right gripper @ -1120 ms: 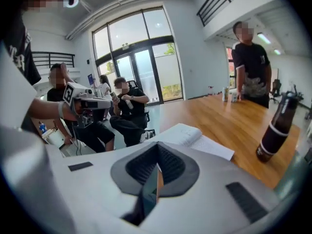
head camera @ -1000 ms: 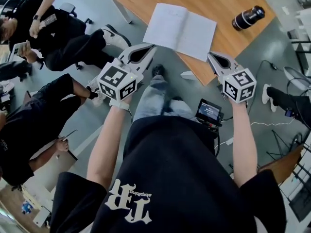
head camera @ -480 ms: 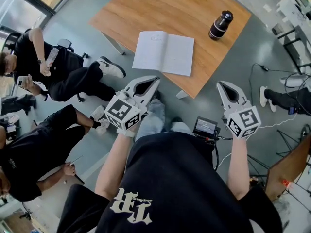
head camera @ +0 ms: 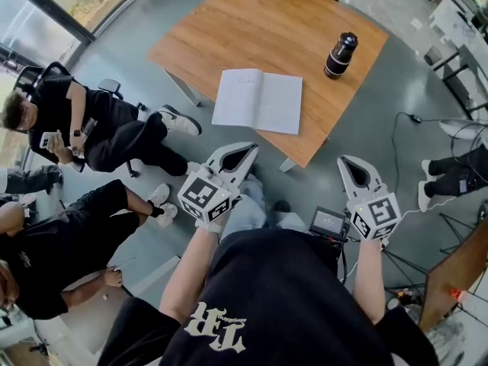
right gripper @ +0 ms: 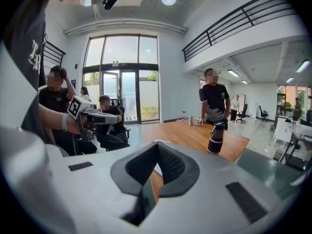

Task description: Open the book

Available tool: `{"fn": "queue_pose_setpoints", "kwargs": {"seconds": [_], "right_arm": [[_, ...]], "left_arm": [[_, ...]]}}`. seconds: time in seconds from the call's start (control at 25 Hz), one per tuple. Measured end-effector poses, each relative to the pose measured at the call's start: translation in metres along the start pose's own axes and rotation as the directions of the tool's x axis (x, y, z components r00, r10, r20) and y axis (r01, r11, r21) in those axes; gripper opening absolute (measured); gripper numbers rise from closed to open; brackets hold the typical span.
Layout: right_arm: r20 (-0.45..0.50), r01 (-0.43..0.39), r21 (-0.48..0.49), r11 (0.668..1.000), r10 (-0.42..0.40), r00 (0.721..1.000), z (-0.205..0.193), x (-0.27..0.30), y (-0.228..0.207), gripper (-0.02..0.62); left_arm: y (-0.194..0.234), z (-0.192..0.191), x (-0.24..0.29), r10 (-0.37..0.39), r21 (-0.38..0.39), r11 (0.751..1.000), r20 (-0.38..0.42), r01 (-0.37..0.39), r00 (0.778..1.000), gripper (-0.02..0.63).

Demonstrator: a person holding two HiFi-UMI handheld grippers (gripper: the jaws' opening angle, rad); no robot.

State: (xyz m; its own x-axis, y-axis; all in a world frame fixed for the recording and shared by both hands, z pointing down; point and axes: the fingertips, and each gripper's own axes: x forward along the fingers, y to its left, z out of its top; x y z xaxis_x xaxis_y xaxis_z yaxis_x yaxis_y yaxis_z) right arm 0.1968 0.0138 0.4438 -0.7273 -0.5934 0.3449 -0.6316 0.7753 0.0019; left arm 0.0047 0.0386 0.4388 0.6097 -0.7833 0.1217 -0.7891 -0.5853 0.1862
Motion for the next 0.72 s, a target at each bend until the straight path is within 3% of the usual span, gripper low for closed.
{"fn": "queue_pose_setpoints", "kwargs": {"seconds": [0.72], "right_arm": [[0.004,-0.004,-0.011,1.000,0.004,1.000,-0.012,-0.021,0.005,-0.012]], "left_arm": [[-0.025,-0.002,0.006,-0.002,0.014,1.000,-0.005,0.002,1.000,0.008]]}}
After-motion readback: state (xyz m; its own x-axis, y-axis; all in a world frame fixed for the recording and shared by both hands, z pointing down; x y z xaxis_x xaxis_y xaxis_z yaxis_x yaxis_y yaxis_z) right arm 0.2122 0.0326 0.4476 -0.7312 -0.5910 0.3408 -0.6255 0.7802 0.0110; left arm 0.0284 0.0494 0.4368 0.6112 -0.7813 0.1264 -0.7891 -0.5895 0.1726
